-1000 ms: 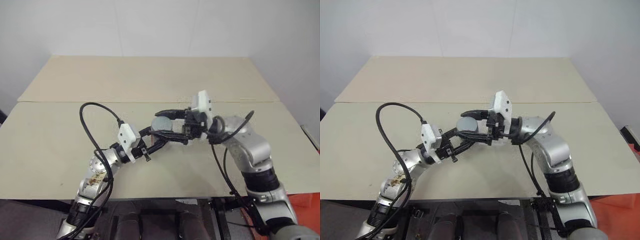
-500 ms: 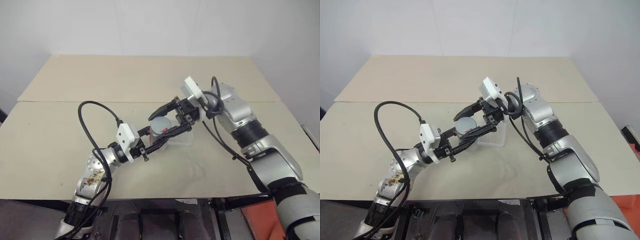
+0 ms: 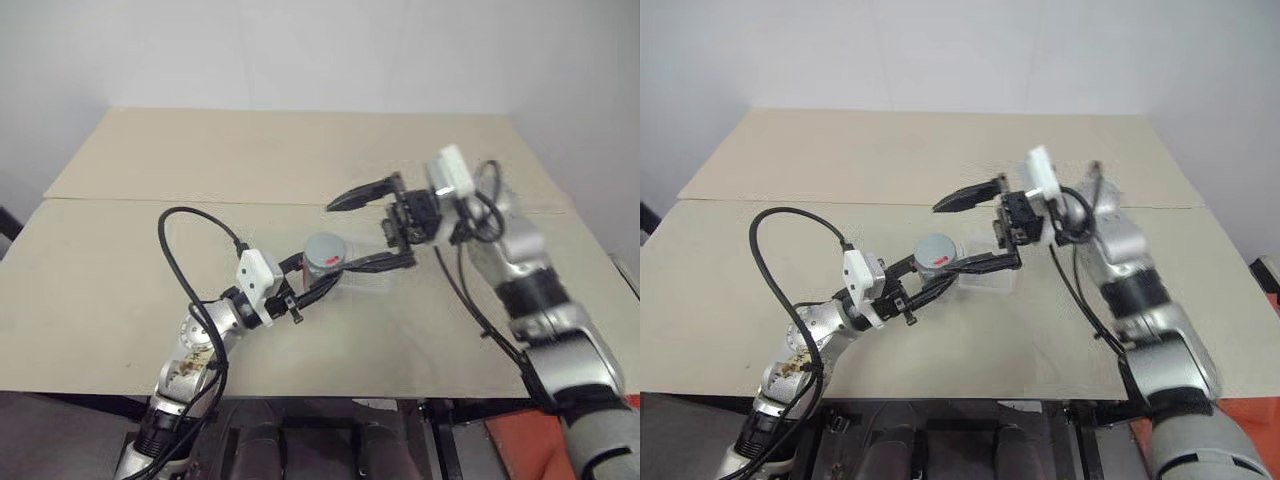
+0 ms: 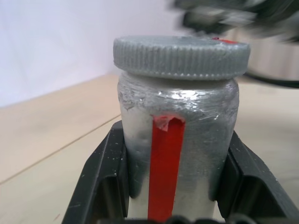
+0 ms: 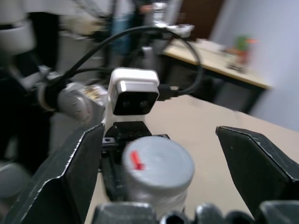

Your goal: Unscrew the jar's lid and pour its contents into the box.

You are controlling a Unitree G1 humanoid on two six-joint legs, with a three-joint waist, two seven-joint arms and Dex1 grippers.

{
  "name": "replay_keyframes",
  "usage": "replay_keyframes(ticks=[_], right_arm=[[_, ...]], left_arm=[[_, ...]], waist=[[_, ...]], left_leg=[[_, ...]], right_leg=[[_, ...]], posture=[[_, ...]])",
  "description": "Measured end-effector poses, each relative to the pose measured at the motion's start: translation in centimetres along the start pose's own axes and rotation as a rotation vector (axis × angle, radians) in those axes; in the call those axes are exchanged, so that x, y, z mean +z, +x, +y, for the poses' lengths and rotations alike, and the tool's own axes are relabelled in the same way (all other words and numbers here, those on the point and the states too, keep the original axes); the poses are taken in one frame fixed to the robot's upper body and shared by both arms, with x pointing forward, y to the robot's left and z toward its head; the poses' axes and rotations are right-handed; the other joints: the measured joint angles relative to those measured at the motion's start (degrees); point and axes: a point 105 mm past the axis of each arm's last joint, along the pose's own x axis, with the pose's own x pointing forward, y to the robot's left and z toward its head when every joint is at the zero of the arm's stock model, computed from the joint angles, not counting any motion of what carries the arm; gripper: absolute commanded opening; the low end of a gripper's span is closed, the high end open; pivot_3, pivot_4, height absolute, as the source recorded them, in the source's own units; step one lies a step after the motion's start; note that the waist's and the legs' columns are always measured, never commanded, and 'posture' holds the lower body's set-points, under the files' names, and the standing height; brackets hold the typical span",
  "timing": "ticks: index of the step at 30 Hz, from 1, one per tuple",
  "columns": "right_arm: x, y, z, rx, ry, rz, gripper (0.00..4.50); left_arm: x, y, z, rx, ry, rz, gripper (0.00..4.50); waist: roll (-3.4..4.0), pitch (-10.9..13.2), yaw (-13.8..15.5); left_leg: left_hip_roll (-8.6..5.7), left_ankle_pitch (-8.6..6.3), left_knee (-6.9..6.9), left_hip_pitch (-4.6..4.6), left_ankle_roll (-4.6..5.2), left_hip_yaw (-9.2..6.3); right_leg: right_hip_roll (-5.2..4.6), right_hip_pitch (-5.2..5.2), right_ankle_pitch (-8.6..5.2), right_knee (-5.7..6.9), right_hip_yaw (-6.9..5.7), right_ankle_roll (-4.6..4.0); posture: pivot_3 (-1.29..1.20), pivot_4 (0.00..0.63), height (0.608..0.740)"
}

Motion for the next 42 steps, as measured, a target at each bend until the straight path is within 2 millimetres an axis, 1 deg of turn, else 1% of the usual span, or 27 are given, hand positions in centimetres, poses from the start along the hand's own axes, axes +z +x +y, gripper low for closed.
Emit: replay_keyframes(ticks=[1,3,6,8,11,14,16,22,27,29,34,42], right_arm=[[0.0,0.1,0.3,-0.054,0.004,0.008,4.43],[0.3,0.5,0.7,-0.239,0.01,0.009,4.43],[0.4,2.1,1.5,-0.493,0.064,-0.001,4.43],[0.4,3.2,2.1,-0.629,0.082,0.019,4.43],[0.3,3.3,1.9,-0.769,0.063,0.056,4.43],[-0.6,3.3,1.8,-0.855,0.066,0.089,4.43],[-0.5,3.3,1.5,-0.906,0.058,0.084,4.43],[-1.4,4.3,1.7,-0.886,0.041,0.124,4.43],[-1.5,5.1,1.4,-0.858,0.048,0.112,4.43],[-1.5,5.2,1.2,-0.86,0.042,0.116,4.43],[-2.6,5.4,0.9,-0.867,0.067,0.135,4.43],[-2.4,5.8,0.4,-0.875,0.048,0.12,4.43]], left_arm=[[-0.1,0.1,0.1,0.011,-0.001,0.0,1.92],[0.0,0.4,0.4,0.042,0.005,-0.02,1.92],[0.3,1.2,1.1,0.088,0.023,-0.045,1.92],[0.6,1.6,1.6,0.113,0.04,-0.061,1.92],[0.6,1.7,2.0,0.128,0.046,-0.063,1.92],[0.2,1.7,2.3,0.143,0.048,-0.048,1.92],[0.1,1.5,2.5,0.155,0.047,-0.045,1.92],[0.2,1.5,2.9,0.183,0.041,-0.054,1.92],[0.4,1.7,3.0,0.188,0.057,-0.065,1.92],[0.5,1.7,3.0,0.188,0.064,-0.068,1.92],[0.4,1.6,3.0,0.19,0.064,-0.067,1.92],[0.2,1.5,2.9,0.195,0.065,-0.056,1.92]], waist=[[0.0,0.0,-0.1],[0.0,0.0,-0.2],[0.0,0.0,-0.3],[0.0,0.0,-0.4],[0.0,0.0,-0.4],[0.0,0.0,-0.5],[0.0,0.0,-0.6],[0.0,0.0,-1.1],[0.0,0.0,-1.2],[0.0,0.0,-1.2],[0.0,0.0,-1.2],[0.0,0.0,-1.2]], left_leg=[[0.0,0.0,0.03,-0.06,0.0,0.04],[0.01,0.01,0.02,-0.14,-0.01,0.03],[0.02,0.03,0.02,-0.16,-0.05,0.0],[-0.01,0.04,0.08,-0.17,-0.06,0.03],[-0.05,0.05,0.14,-0.17,-0.05,0.04],[-0.05,0.05,0.14,-0.18,-0.05,0.02],[-0.04,0.05,0.13,-0.21,-0.05,-0.01],[-0.04,0.05,0.13,-0.24,-0.04,-0.03],[-0.04,0.05,0.13,-0.24,-0.04,-0.04],[-0.03,0.05,0.12,-0.24,-0.04,-0.05],[-0.02,0.05,0.12,-0.24,-0.04,-0.04],[-0.01,0.05,0.12,-0.24,-0.04,-0.04]], right_leg=[[0.0,-0.15,0.0,0.07,0.06,0.0],[0.03,-0.27,0.0,0.15,0.07,0.0],[0.09,-0.32,0.01,0.21,0.11,0.0],[0.09,-0.31,0.01,0.18,0.17,0.01],[0.06,-0.26,0.04,0.15,0.16,0.04],[0.07,-0.26,0.04,0.13,0.16,0.05],[0.09,-0.28,0.03,0.13,0.16,0.05],[0.09,-0.28,0.04,0.1,0.14,0.05],[0.1,-0.28,0.04,0.09,0.14,0.05],[0.11,-0.28,0.04,0.09,0.13,0.05],[0.11,-0.28,0.04,0.1,0.14,0.05],[0.13,-0.28,0.04,0.1,0.13,0.05]], posture=[[0.0,0.15,0.74],[0.0,0.15,0.74],[0.0,0.15,0.74],[0.0,0.15,0.74],[0.0,0.15,0.74],[0.0,0.15,0.74],[0.0,0.15,0.74],[0.0,0.15,0.74],[0.0,0.15,0.74],[0.0,0.15,0.74],[0.0,0.15,0.74],[0.0,0.15,0.74]])
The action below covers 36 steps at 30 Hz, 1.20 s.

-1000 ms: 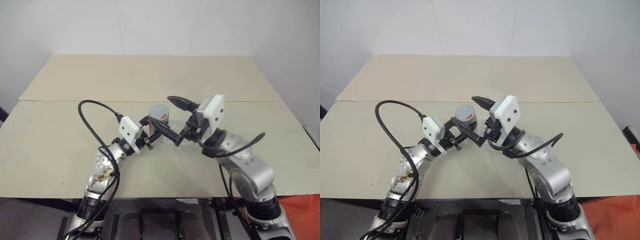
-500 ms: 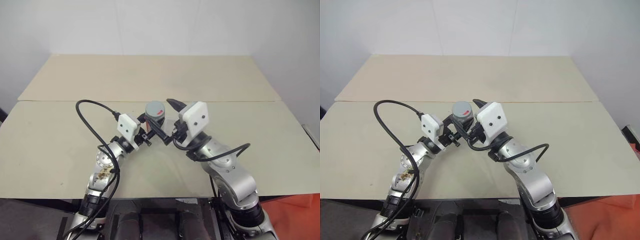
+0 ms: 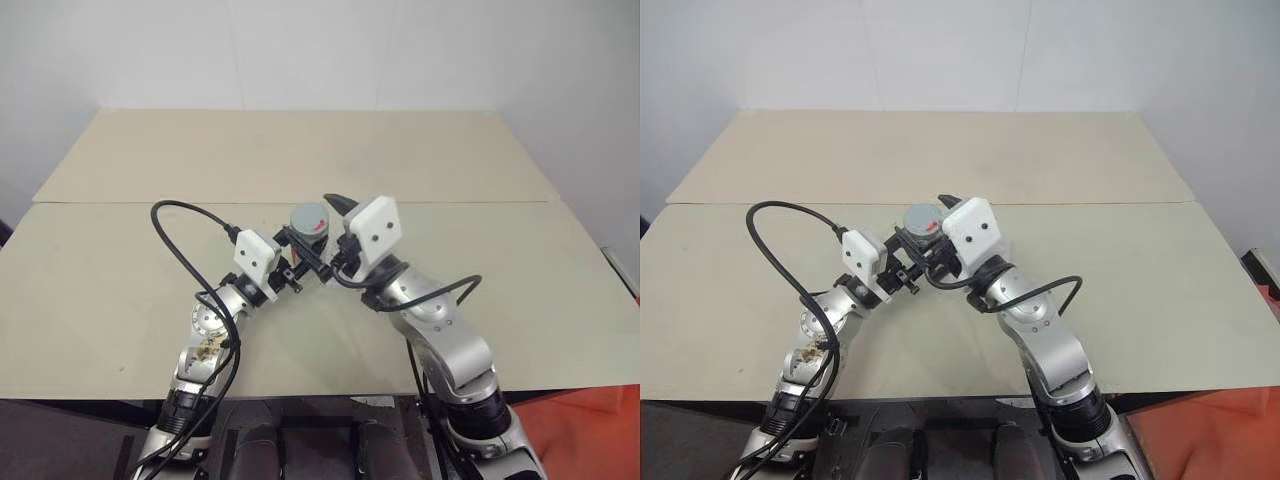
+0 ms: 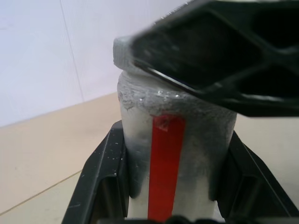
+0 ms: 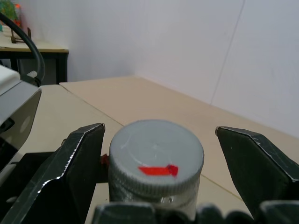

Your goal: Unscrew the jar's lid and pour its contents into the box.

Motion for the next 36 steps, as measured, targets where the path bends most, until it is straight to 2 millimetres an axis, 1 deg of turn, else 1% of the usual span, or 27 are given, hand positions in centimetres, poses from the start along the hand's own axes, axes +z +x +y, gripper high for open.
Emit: replay_keyframes(ticks=[1,4,7,8,16,19,25,29,33,36], right_arm=[[0.1,0.0,0.0,-0.002,0.002,-0.004,4.43],[0.0,0.1,0.0,-0.002,0.003,-0.006,3.9],[0.0,0.1,0.2,0.012,0.001,-0.003,2.92],[0.0,0.1,0.2,0.014,0.0,-0.003,2.73],[-0.1,0.0,0.1,0.017,-0.008,0.004,2.73],[-0.2,-0.3,-0.1,0.064,-0.002,0.008,2.73],[0.4,-1.6,-0.8,0.311,-0.003,0.021,2.73],[0.8,-2.2,-1.5,0.549,-0.022,0.025,2.73],[1.4,-2.3,-2.2,0.79,-0.037,0.029,2.73],[1.6,-2.0,-2.6,0.959,-0.018,0.039,2.73]], left_arm=[[0.0,0.0,0.0,0.0,0.0,0.0,1.92],[0.0,0.0,0.0,0.0,0.0,0.0,1.92],[0.0,0.0,0.0,-0.001,-0.002,-0.001,1.92],[0.0,0.0,-0.1,-0.001,-0.002,-0.001,1.92],[0.0,0.0,-0.1,-0.004,-0.002,-0.001,1.92],[0.0,-0.1,-0.3,-0.033,-0.003,0.002,1.92],[0.3,-0.7,-1.4,-0.136,-0.036,-0.016,1.92],[0.8,-1.0,-2.3,-0.216,-0.062,-0.023,1.92],[1.2,-1.2,-3.0,-0.269,-0.069,-0.036,1.92],[1.4,-1.3,-3.3,-0.297,-0.067,-0.038,1.92]], waist=[[0.0,0.0,0.0],[0.0,0.0,0.0],[0.0,0.0,0.0],[0.0,0.0,0.0],[0.0,0.0,0.0],[0.0,0.0,0.0],[0.0,0.0,0.0],[0.0,0.0,-0.1],[0.0,0.0,-0.2],[0.0,0.0,-0.2]], left_leg=[[0.0,0.0,0.0,0.0,0.0,0.0],[0.0,0.0,0.0,0.0,0.0,0.0],[0.0,0.0,0.0,0.0,0.0,0.0],[0.0,0.0,0.0,0.0,0.0,0.0],[0.0,0.0,0.0,0.0,0.0,0.0],[0.0,0.0,0.01,0.0,0.0,0.0],[0.02,0.0,0.0,0.0,0.0,0.0],[0.03,0.0,0.0,0.04,0.0,0.0],[0.07,0.0,-0.02,0.07,0.01,-0.02],[0.08,0.0,-0.01,0.08,0.01,-0.01]], right_leg=[[0.0,0.0,0.0,0.0,0.0,0.0],[-0.01,0.0,0.0,0.0,0.0,0.0],[0.0,0.0,0.0,0.0,0.0,0.0],[0.0,0.0,0.0,0.0,0.0,0.0],[0.0,0.0,0.0,0.0,0.0,0.0],[0.0,0.0,0.0,0.0,0.0,0.0],[0.01,0.01,0.0,-0.02,0.0,0.0],[0.04,0.03,0.01,0.0,0.01,-0.01],[0.11,0.04,0.02,-0.01,0.03,-0.03],[0.13,0.03,0.02,0.01,0.05,-0.04]], posture=[[0.0,0.15,0.74],[0.0,0.15,0.74],[0.0,0.15,0.74],[0.0,0.15,0.74],[0.0,0.15,0.74],[0.0,0.15,0.74],[0.0,0.15,0.74],[0.0,0.15,0.74],[0.0,0.15,0.74],[0.0,0.15,0.74]])
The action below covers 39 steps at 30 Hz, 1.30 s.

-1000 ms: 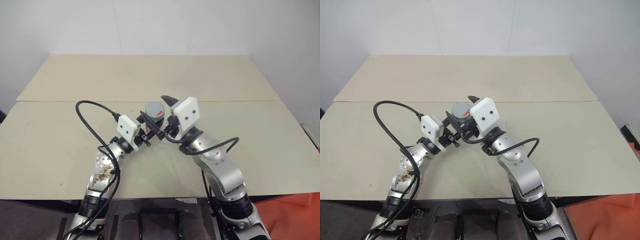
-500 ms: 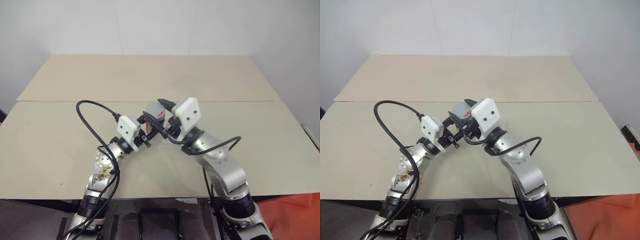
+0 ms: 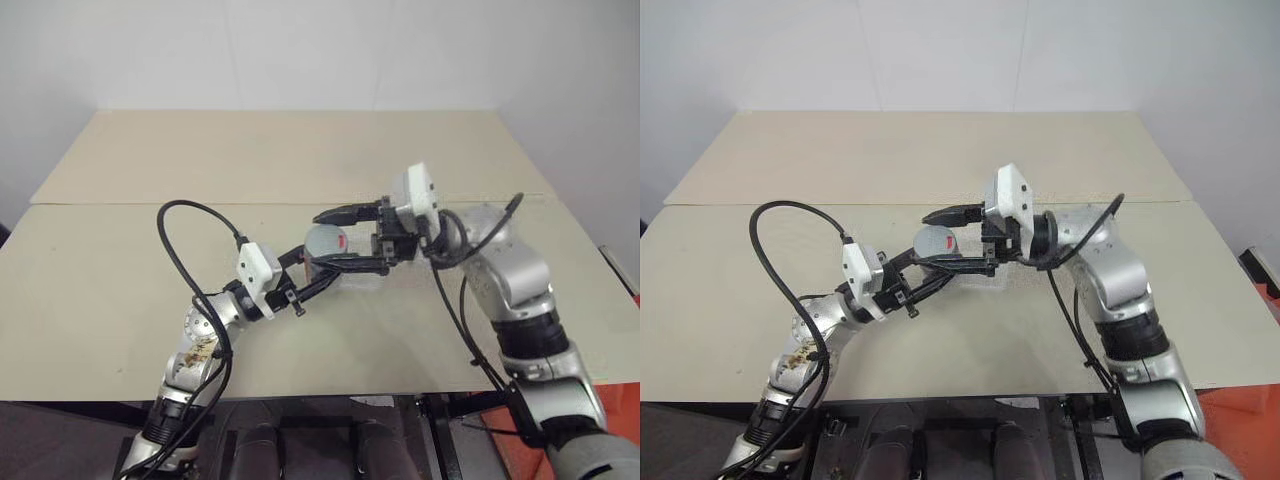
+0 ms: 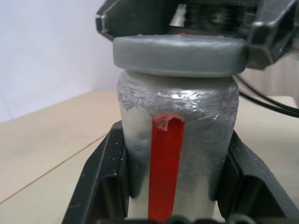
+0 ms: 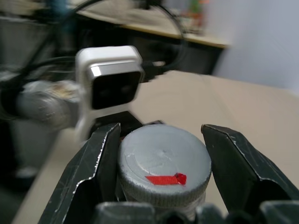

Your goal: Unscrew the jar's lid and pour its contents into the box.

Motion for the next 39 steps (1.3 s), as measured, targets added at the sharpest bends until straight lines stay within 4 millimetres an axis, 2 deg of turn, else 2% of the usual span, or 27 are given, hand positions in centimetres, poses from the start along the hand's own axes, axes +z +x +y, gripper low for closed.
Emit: replay_keyframes(ticks=[2,4,10,12,13,16,20,23,27,31,35,39], right_arm=[[0.2,-0.1,-0.5,0.129,0.015,-0.006,2.73],[0.1,0.0,-0.9,0.188,0.002,-0.001,2.73],[-1.0,0.3,-1.2,0.204,-0.036,-0.033,2.73],[-1.0,0.3,-1.3,0.2,-0.039,-0.044,3.47],[-1.0,0.2,-1.3,0.197,-0.039,-0.043,3.65],[-0.6,-1.4,-1.4,0.161,-0.051,-0.026,4.48],[1.2,-3.9,-0.5,0.049,-0.122,-0.057,4.48],[1.4,-4.3,0.7,-0.069,-0.136,-0.038,4.48],[0.6,-2.9,2.2,-0.293,-0.104,-0.019,4.48],[1.1,-0.6,2.8,-0.506,-0.086,-0.032,4.48],[1.9,1.4,2.4,-0.678,-0.089,-0.058,4.48],[1.3,1.9,2.1,-0.745,-0.093,0.0,4.48]], left_arm=[[0.1,0.1,-0.2,-0.017,-0.006,-0.007,1.92],[0.1,0.1,-0.3,-0.022,-0.008,-0.007,1.92],[-0.3,-0.3,0.1,-0.008,0.002,0.027,1.92],[-0.3,-0.3,0.1,-0.004,0.005,0.029,1.92],[-0.3,-0.3,0.1,-0.005,0.005,0.027,1.92],[-0.2,-0.2,-0.1,-0.017,0.004,0.021,1.92],[-0.3,-0.3,-0.2,-0.016,-0.004,0.021,1.92],[-0.5,-0.4,-0.1,-0.008,-0.008,0.026,1.92],[-0.7,-0.2,0.2,0.017,-0.006,0.03,1.92],[-0.8,0.1,0.5,0.041,-0.002,0.023,1.92],[-0.8,0.2,0.9,0.061,0.004,0.024,1.92],[-0.9,0.3,1.1,0.064,0.008,0.026,1.92]], waist=[[0.0,0.0,0.0],[0.0,0.0,0.1],[0.0,0.0,0.3],[0.01,0.0,0.3],[0.01,0.0,0.3],[0.01,0.0,0.8],[0.01,0.0,1.1],[0.01,0.0,1.1],[0.01,0.0,0.8],[0.02,0.0,0.6],[0.01,0.0,0.3],[0.01,0.0,0.5]], left_leg=[[0.01,0.0,0.01,0.02,0.0,0.01],[0.02,0.0,-0.01,0.02,0.0,0.01],[0.0,0.0,-0.01,-0.02,0.0,0.04],[0.0,0.0,-0.01,-0.02,0.0,0.05],[0.01,0.0,-0.01,-0.02,0.0,0.04],[0.0,0.0,-0.01,-0.02,0.0,0.04],[0.01,-0.01,-0.03,-0.03,-0.01,0.05],[0.0,-0.01,-0.02,-0.03,-0.01,0.05],[0.0,0.0,-0.01,0.0,-0.02,0.04],[0.0,0.01,0.03,0.01,-0.03,0.03],[0.0,0.01,0.05,0.01,-0.03,0.02],[-0.03,0.01,0.06,-0.02,-0.03,0.03]], right_leg=[[0.01,0.0,0.0,0.01,0.0,-0.01],[0.02,0.01,0.0,0.0,0.0,-0.01],[-0.04,0.0,0.01,-0.01,-0.01,-0.01],[-0.03,-0.01,0.01,0.02,-0.01,-0.01],[-0.03,-0.01,0.01,0.03,-0.01,-0.01],[-0.06,-0.01,0.01,0.01,-0.03,-0.01],[-0.06,-0.02,0.0,0.0,-0.03,-0.01],[-0.06,-0.04,0.01,0.04,-0.03,-0.01],[-0.03,-0.07,0.01,0.1,0.02,-0.01],[-0.02,-0.06,0.01,0.13,0.03,-0.01],[-0.01,-0.05,0.01,0.11,0.03,-0.02],[-0.05,-0.02,0.01,0.04,0.02,-0.02]], posture=[[0.0,0.15,0.74],[0.0,0.15,0.74],[0.0,0.15,0.74],[0.0,0.15,0.74],[0.0,0.15,0.74],[0.0,0.15,0.74],[0.0,0.15,0.74],[0.0,0.15,0.74],[0.0,0.15,0.74],[0.0,0.15,0.74],[0.0,0.15,0.74],[0.0,0.15,0.74]])
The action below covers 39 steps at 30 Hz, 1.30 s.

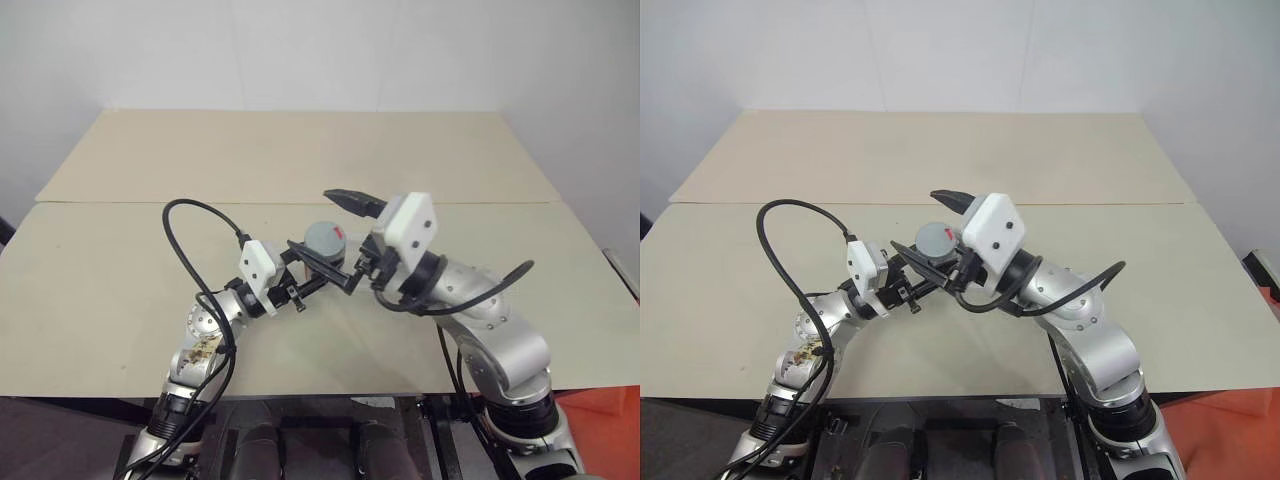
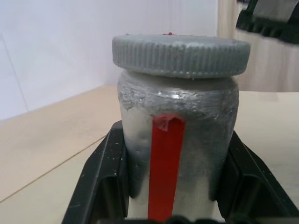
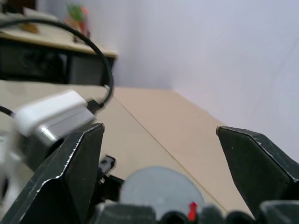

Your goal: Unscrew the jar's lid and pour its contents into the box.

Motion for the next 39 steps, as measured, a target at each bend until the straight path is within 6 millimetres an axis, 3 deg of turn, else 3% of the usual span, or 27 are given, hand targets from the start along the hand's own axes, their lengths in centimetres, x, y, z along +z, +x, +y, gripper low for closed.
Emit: replay_keyframes(ticks=[11,19,34,39], right_arm=[[-1.6,1.3,0.0,-0.029,0.015,0.051,4.48],[-2.2,1.2,-0.6,-0.057,0.022,0.07,4.48],[-2.8,-1.0,-0.9,-0.062,0.034,0.088,4.48],[-2.9,-2.6,-2.7,-0.122,-0.01,0.109,4.48]], left_arm=[[-0.1,0.3,0.0,0.001,-0.006,-0.004,1.92],[-0.3,0.1,0.1,0.016,-0.011,0.0,1.92],[-0.9,-0.4,1.0,0.052,-0.049,0.004,1.92],[-1.0,-0.8,1.5,0.064,-0.043,0.01,1.92]], waist=[[0.0,0.0,-0.3],[0.0,0.0,-0.3],[0.0,0.0,-0.3],[0.0,0.0,-0.3]], left_leg=[[0.02,0.0,-0.02,0.01,0.0,-0.03],[0.02,0.0,-0.02,0.0,0.0,-0.03],[0.01,0.0,-0.02,0.0,0.0,-0.03],[0.01,0.0,-0.02,0.0,0.0,-0.03]], right_leg=[[0.04,0.0,0.0,-0.01,0.0,0.0],[0.03,0.0,0.0,-0.01,0.0,0.0],[0.04,0.0,0.0,-0.02,-0.01,0.0],[0.03,0.01,0.0,-0.02,0.0,0.01]], posture=[[0.0,0.15,0.74],[0.0,0.15,0.74],[0.0,0.15,0.74],[0.0,0.15,0.74]])
